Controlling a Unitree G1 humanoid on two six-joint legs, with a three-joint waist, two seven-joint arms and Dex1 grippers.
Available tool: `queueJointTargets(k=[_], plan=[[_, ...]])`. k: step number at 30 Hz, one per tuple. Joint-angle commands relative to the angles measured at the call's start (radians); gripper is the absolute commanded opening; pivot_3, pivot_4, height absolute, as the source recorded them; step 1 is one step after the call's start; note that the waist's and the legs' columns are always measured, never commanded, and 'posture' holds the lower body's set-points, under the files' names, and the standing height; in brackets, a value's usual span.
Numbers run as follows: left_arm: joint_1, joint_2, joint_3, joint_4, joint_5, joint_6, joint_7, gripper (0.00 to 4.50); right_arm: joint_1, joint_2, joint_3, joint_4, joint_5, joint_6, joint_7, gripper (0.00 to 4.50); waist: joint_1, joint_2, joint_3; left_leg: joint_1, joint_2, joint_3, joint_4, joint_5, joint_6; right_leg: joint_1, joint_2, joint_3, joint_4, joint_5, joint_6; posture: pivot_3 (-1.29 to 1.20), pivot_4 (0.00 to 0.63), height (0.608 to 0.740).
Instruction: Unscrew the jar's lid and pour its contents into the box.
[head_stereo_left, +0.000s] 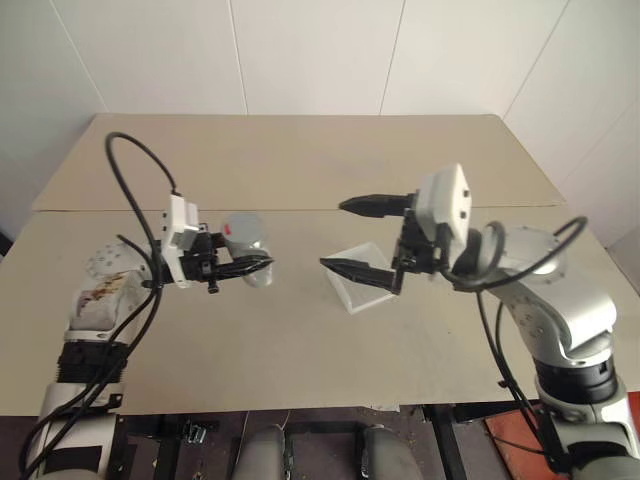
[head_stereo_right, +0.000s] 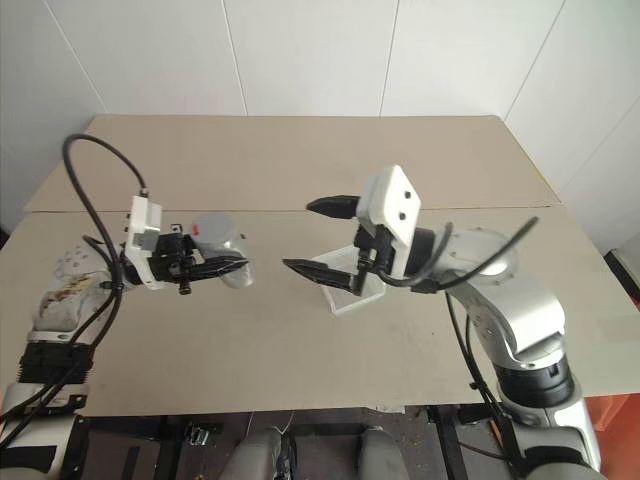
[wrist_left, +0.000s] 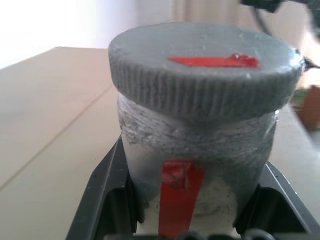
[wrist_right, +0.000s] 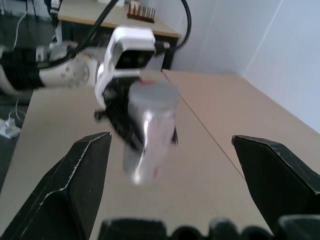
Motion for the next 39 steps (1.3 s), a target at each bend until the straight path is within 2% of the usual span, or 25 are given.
queueJointTargets(k=[1, 11, 30, 33, 37, 39], plan=[[-0.076, -0.028, -0.019, 0.02, -0.014, 0.008, -0.037, 1.93, -0.065, 0.044, 0.053, 0.014, -0.026, 0.049, -0.051, 4.5, -0.001, 0.0, 0.0, 0.0, 0.0, 0.0, 0.0, 0.0, 0.0, 0.0, 0.0, 0.0, 0.0, 0.0, 0.0, 0.0, 0.15, 0.74], [-0.167, -0.044, -0.044, 0.134, 0.036, -0.034, -0.118, 1.93, -0.135, 0.146, 0.089, 0.103, -0.076, 0.098, -0.129, 4.5, -0.011, 0.0, 0.0, -0.002, 0.0, 0.0, -0.001, 0.0, 0.0, 0.0, 0.001, 0.0, 0.002, 0.0, 0.001, 0.0, 0.15, 0.74], [-0.167, -0.045, -0.042, 0.139, 0.07, -0.068, -0.129, 1.93, -0.179, 0.203, 0.09, 0.186, -0.049, 0.122, -0.05, 4.5, -0.016, 0.0, 0.0, -0.003, 0.0, -0.001, -0.001, -0.001, 0.001, -0.001, 0.001, -0.001, 0.001, 0.0, 0.001, 0.0, 0.15, 0.74], [-0.162, -0.042, -0.041, 0.133, 0.071, -0.069, -0.128, 1.93, -0.18, 0.213, 0.084, 0.198, -0.048, 0.111, -0.039, 3.93, -0.016, 0.0, 0.0, -0.003, 0.0, -0.001, -0.001, -0.001, 0.001, -0.001, 0.001, -0.001, 0.001, 0.0, 0.001, 0.0, 0.15, 0.74], [-0.155, -0.036, -0.042, 0.124, 0.073, -0.071, -0.134, 1.93, -0.181, 0.216, 0.081, 0.213, -0.044, 0.089, 0.003, 2.77, -0.016, 0.0, 0.0, -0.003, 0.0, -0.001, -0.001, -0.001, 0.001, -0.001, 0.001, -0.001, 0.001, 0.0, 0.001, 0.0, 0.15, 0.74], [-0.154, -0.033, -0.042, 0.116, 0.069, -0.068, -0.143, 1.93, -0.188, 0.212, 0.086, 0.236, -0.044, 0.049, 0.058, 2.76, -0.016, 0.0, 0.0, -0.003, 0.0, -0.001, -0.001, -0.001, 0.001, -0.001, 0.001, -0.001, 0.001, 0.0, 0.001, 0.0, 0.15, 0.74]])
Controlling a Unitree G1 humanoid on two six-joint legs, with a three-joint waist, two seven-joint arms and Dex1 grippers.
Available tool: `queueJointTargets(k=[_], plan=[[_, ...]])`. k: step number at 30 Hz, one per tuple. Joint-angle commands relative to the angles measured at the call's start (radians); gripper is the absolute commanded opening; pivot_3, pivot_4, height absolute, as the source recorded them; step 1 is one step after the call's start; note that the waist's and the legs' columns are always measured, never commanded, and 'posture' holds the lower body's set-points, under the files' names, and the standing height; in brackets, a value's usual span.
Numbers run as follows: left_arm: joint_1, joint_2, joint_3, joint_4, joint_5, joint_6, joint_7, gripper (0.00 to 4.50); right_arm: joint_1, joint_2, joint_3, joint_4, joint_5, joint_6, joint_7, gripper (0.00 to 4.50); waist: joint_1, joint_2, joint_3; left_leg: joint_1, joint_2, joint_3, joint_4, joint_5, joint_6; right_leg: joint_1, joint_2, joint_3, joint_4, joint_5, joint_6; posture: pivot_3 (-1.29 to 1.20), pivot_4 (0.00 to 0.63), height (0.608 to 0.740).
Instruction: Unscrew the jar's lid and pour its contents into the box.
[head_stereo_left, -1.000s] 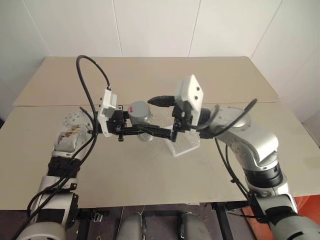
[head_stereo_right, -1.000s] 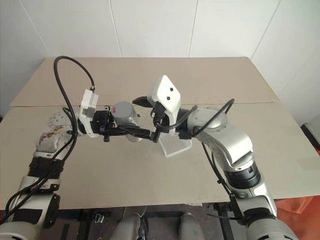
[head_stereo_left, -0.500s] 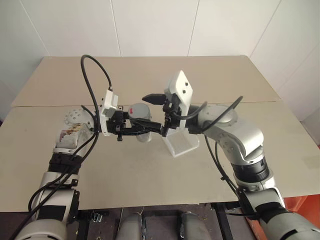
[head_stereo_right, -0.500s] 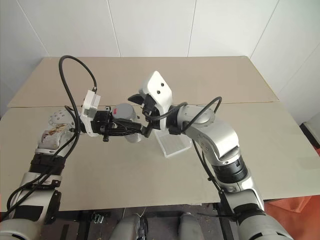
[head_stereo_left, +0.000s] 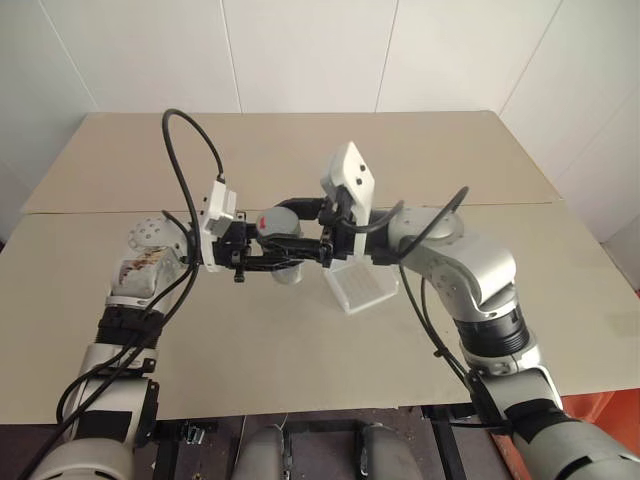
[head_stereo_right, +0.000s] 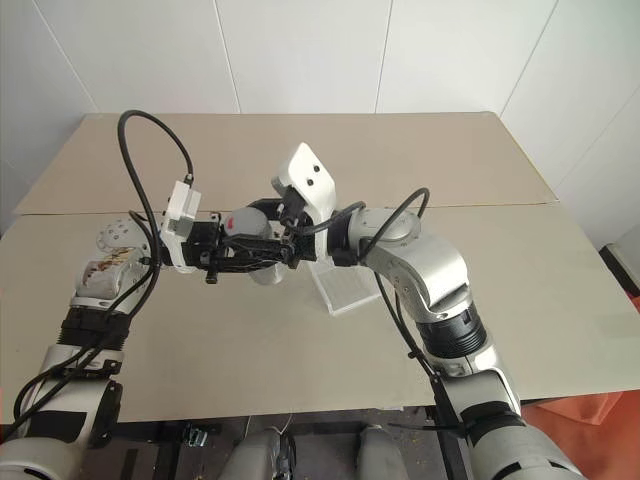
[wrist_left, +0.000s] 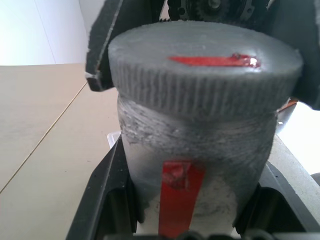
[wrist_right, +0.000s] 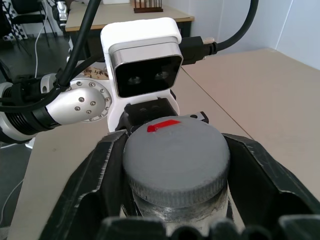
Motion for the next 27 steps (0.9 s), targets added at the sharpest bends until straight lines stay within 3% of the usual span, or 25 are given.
queueJointTargets(k=[1, 5, 10, 12, 14, 18, 21, 27], plan=[[-0.012, 0.018, 0.007, -0.044, -0.012, -0.006, -0.029, 1.93, -0.034, -0.003, -0.013, 0.031, 0.023, -0.121, 0.134, 2.76, 0.0, 0.0, 0.0, 0.0, 0.0, 0.0, 0.0, 0.0, 0.0, 0.0, 0.0, 0.0, 0.0, 0.0, 0.0, 0.0, 0.15, 0.74], [-0.01, 0.036, 0.0, -0.095, -0.055, 0.036, -0.105, 1.93, -0.092, -0.017, -0.028, 0.217, 0.088, -0.328, 0.534, 2.76, -0.002, 0.0, 0.0, 0.0, 0.0, 0.0, 0.0, 0.0, 0.0, 0.0, 0.0, 0.0, -0.001, 0.0, 0.0, 0.0, 0.15, 0.74], [-0.002, 0.042, -0.006, -0.163, -0.093, 0.081, -0.139, 1.93, -0.229, 0.01, -0.004, 0.505, 0.086, -0.466, 0.848, 2.76, -0.003, 0.0, 0.0, 0.001, 0.0, 0.0, 0.0, 0.0, 0.0, 0.0, 0.0, 0.0, 0.0, 0.0, 0.0, 0.0, 0.15, 0.74], [0.004, 0.046, -0.007, -0.182, -0.092, 0.081, -0.138, 1.93, -0.284, 0.037, 0.012, 0.619, 0.05, -0.515, 0.866, 2.76, -0.007, 0.0, 0.0, 0.001, 0.0, 0.0, 0.0, 0.0, 0.0, 0.0, 0.001, 0.0, 0.001, 0.0, 0.0, 0.0, 0.15, 0.74], [0.011, 0.048, -0.001, -0.187, -0.089, 0.082, -0.125, 1.93, -0.313, 0.056, 0.017, 0.691, 0.025, -0.559, 0.866, 3.48, -0.01, 0.001, 0.0, 0.002, 0.001, 0.0, -0.001, 0.0, -0.001, 0.0, 0.001, 0.001, 0.001, 0.0, 0.0, 0.0, 0.15, 0.74], [0.032, 0.062, 0.013, -0.185, -0.081, 0.077, -0.104, 1.93, -0.307, 0.064, -0.014, 0.719, -0.006, -0.579, 0.837, 4.49, -0.006, 0.001, 0.0, 0.001, 0.001, 0.0, -0.001, 0.001, -0.002, -0.001, 0.001, 0.001, 0.001, 0.0, 0.0, 0.0, 0.15, 0.74], [0.048, 0.078, 0.033, -0.174, -0.078, 0.078, -0.081, 1.93, -0.25, 0.036, -0.052, 0.645, -0.01, -0.571, 0.768, 4.49, 0.001, 0.001, 0.001, 0.0, 0.001, 0.0, -0.001, 0.001, -0.002, -0.002, 0.001, 0.001, 0.001, 0.0, 0.0, 0.0, 0.15, 0.74], [0.064, 0.107, 0.064, -0.111, -0.048, 0.039, -0.037, 1.93, -0.059, -0.062, -0.135, 0.31, 0.008, -0.433, 0.534, 4.49, 0.005, 0.001, 0.001, 0.0, 0.0, 0.0, 0.0, 0.001, -0.002, -0.002, 0.0, -0.001, 0.001, 0.0, 0.0, 0.0, 0.15, 0.74]])
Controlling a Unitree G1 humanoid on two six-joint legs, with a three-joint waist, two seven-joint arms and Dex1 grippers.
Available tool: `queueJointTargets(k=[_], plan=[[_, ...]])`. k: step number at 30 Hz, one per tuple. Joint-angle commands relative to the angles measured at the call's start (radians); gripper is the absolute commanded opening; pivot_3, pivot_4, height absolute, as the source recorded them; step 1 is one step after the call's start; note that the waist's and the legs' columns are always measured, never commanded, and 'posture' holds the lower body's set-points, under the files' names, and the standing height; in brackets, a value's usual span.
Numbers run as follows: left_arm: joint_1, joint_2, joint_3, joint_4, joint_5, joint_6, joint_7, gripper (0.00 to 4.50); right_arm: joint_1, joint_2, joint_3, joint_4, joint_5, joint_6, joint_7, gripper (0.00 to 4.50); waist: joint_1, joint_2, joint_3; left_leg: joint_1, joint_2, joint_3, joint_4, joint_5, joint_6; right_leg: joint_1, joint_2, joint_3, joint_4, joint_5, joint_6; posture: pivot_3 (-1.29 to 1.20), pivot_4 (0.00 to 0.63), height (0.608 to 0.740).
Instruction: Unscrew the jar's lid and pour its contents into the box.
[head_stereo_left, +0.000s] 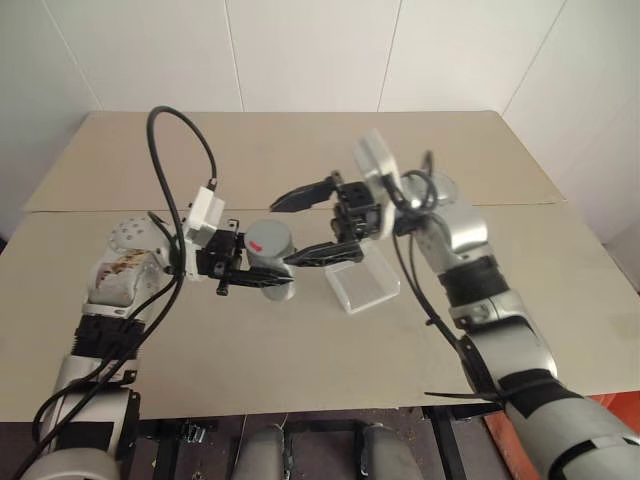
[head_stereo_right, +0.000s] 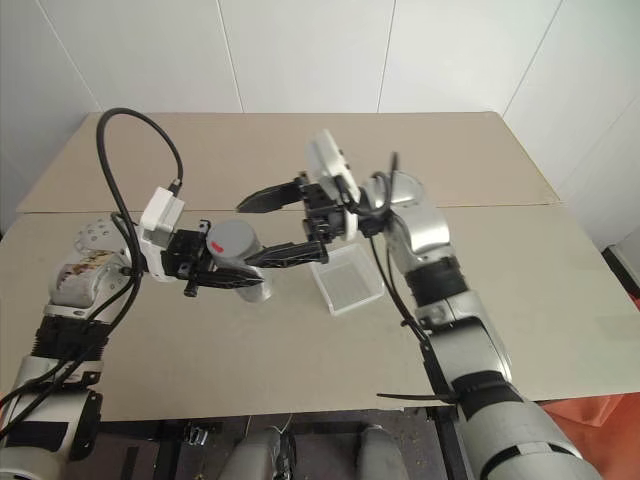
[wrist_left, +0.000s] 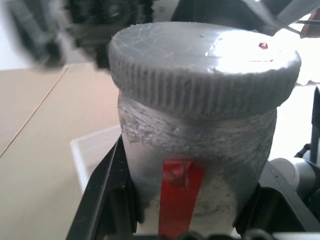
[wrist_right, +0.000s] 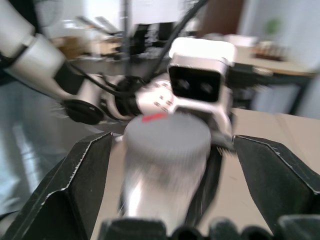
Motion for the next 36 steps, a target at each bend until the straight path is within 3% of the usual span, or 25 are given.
queueJointTargets(k=[1, 9, 21, 27, 36], plan=[[-0.001, 0.007, 0.034, 0.021, 0.01, -0.033, 0.034, 1.93, 0.065, -0.039, -0.062, -0.224, 0.028, 0.102, -0.152, 4.49, -0.003, 0.0, 0.0, 0.0, 0.0, 0.0, 0.0, 0.0, 0.0, 0.0, 0.0, 0.0, 0.0, 0.0, 0.0, 0.0, 0.15, 0.74], [-0.035, -0.058, -0.001, 0.071, 0.049, -0.076, 0.082, 1.93, 0.205, -0.015, -0.04, -0.628, 0.031, 0.381, -0.54, 4.49, -0.008, 0.0, 0.0, 0.0, 0.0, 0.001, 0.0, 0.0, 0.0, -0.001, 0.0, 0.001, 0.001, 0.0, 0.0, 0.0, 0.15, 0.74], [-0.083, -0.099, -0.028, 0.117, 0.069, -0.104, 0.063, 1.93, 0.123, 0.156, 0.104, -0.598, -0.087, 0.506, -0.849, 4.49, -0.008, 0.0, 0.0, 0.0, 0.0, 0.001, 0.0, 0.0, 0.0, -0.001, 0.0, 0.001, 0.001, 0.0, 0.0, 0.0, 0.15, 0.74], [-0.077, -0.084, -0.016, 0.111, 0.071, -0.104, 0.057, 1.93, 0.111, 0.153, 0.072, -0.531, -0.105, 0.491, -0.872, 4.49, -0.006, 0.0, 0.0, 0.0, 0.0, 0.0, 0.0, 0.0, 0.0, 0.0, 0.0, 0.0, 0.0, 0.0, 0.0, 0.0, 0.15, 0.74], [-0.054, -0.025, 0.014, 0.097, 0.055, -0.09, 0.051, 1.93, 0.16, 0.007, 0.007, -0.523, -0.076, 0.45, -0.78, 4.49, -0.008, 0.0, 0.0, -0.001, 0.0, 0.0, 0.0, 0.0, 0.001, -0.001, 0.0, 0.0, 0.0, 0.0, 0.0, 0.0, 0.15, 0.74]])
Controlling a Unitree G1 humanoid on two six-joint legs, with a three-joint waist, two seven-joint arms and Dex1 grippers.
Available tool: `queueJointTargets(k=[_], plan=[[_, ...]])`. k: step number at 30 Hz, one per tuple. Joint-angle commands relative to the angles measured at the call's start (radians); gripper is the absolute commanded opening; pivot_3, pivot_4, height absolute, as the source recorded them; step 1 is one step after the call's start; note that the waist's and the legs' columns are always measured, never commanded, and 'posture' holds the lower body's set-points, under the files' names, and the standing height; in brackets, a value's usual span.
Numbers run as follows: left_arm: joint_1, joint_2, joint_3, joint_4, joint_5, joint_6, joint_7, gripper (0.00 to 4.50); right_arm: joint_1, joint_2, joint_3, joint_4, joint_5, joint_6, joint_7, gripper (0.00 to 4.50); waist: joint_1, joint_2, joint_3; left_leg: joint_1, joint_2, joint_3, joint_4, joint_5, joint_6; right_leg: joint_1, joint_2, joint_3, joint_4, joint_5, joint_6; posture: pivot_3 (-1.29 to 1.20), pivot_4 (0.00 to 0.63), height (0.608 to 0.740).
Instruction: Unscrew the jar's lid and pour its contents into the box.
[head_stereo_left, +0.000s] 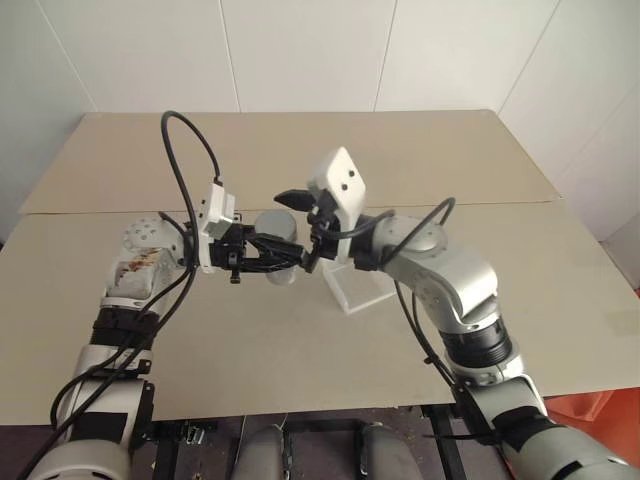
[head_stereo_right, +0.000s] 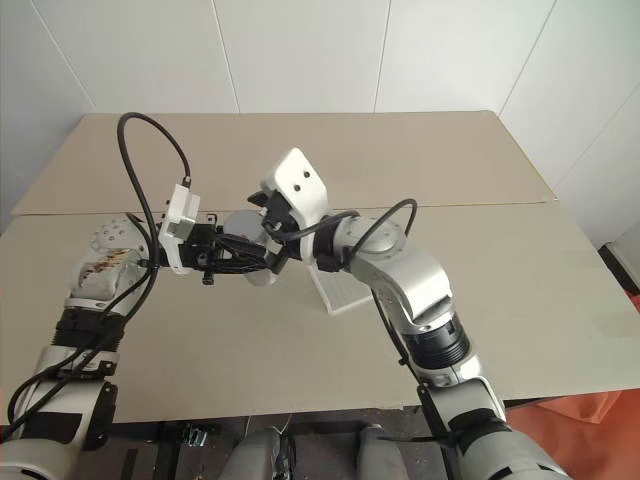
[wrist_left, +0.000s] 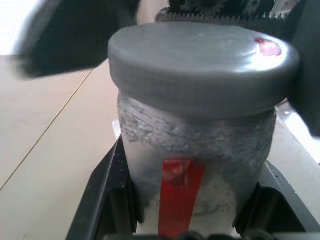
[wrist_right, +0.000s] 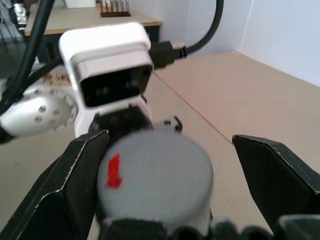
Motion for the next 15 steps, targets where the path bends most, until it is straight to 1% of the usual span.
queueJointTargets(k=[1, 5, 9, 13, 15], plan=[[0.007, 0.035, 0.044, -0.039, -0.03, -0.002, -0.02, 1.93, 0.015, -0.074, -0.104, 0.006, -0.008, -0.027, 0.009, 4.49, 0.0, 0.0, 0.0, 0.0, 0.0, 0.0, 0.0, 0.0, 0.0, 0.0, 0.0, 0.0, 0.0, 0.0, 0.0, 0.0, 0.15, 0.74], [0.041, 0.057, 0.054, -0.083, -0.057, 0.032, -0.03, 1.93, 0.011, -0.135, -0.148, 0.028, 0.014, -0.043, 0.04, 4.49, 0.0, 0.0, 0.0, 0.0, 0.0, 0.0, 0.0, 0.0, 0.0, 0.0, 0.0, 0.0, 0.0, 0.0, 0.0, 0.0, 0.15, 0.74], [0.051, 0.07, 0.06, -0.091, -0.058, 0.036, -0.031, 1.93, 0.015, -0.169, -0.189, 0.035, 0.036, -0.056, 0.068, 4.49, 0.002, 0.0, 0.0, 0.0, 0.0, 0.0, 0.0, 0.0, 0.0, 0.0, 0.0, -0.001, -0.001, 0.0, 0.0, 0.0, 0.15, 0.74], [0.05, 0.069, 0.062, -0.089, -0.06, 0.037, -0.023, 1.93, 0.031, -0.197, -0.196, 0.021, 0.04, -0.07, 0.11, 4.49, -0.001, 0.0, 0.0, 0.0, 0.0, 0.0, 0.0, 0.0, 0.0, 0.0, 0.0, 0.0, -0.001, 0.0, 0.0, 0.0, 0.15, 0.74], [0.048, 0.055, 0.058, -0.091, -0.061, 0.039, -0.011, 1.93, 0.038, -0.207, -0.192, -0.013, 0.065, -0.06, 0.14, 4.49, 0.0, 0.0, 0.0, 0.0, 0.0, 0.0, 0.0, 0.0, 0.0, 0.0, 0.0, 0.0, -0.001, 0.0, 0.0, 0.0, 0.15, 0.74]])
